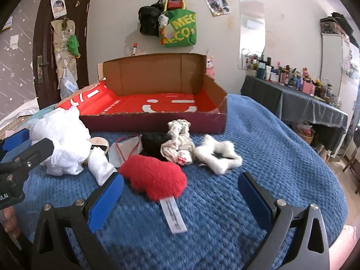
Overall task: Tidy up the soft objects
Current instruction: 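Grasp the white mesh bath puff with the left tool while the right tool grasps the red heart plush, then carry the bath puff with the left tool while the right tool carries the heart into the box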
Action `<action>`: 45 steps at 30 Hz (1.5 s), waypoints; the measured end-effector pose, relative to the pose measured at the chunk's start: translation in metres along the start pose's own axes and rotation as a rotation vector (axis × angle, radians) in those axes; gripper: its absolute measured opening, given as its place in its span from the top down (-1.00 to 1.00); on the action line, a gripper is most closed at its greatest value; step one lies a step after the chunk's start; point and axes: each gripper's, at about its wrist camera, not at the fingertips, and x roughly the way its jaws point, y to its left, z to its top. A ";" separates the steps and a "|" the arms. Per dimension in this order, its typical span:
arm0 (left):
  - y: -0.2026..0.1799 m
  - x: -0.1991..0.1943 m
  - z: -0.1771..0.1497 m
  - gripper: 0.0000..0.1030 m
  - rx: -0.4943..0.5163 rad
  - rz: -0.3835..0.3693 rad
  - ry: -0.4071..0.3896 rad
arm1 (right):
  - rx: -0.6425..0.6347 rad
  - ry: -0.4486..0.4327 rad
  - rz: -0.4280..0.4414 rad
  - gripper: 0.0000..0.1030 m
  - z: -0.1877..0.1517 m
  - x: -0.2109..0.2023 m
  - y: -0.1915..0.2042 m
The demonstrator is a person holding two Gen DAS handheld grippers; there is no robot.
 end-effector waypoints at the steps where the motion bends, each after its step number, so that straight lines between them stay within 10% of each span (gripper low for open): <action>1: 0.001 0.002 0.002 -1.00 -0.006 -0.016 0.005 | 0.000 0.006 0.007 -1.00 0.002 0.002 0.000; 4: 0.002 0.006 0.005 -0.93 -0.008 -0.047 0.015 | -0.012 0.019 0.028 -0.98 0.006 0.009 0.002; 12: -0.008 0.017 0.004 -0.11 0.018 -0.099 0.075 | -0.036 0.080 0.157 -0.03 0.005 0.025 0.008; 33: 0.001 -0.010 0.032 0.23 0.014 -0.130 -0.021 | -0.055 -0.056 0.182 0.02 0.027 -0.012 0.009; 45: 0.023 0.024 0.096 0.23 0.047 -0.079 -0.089 | -0.051 -0.133 0.169 0.02 0.102 0.020 -0.010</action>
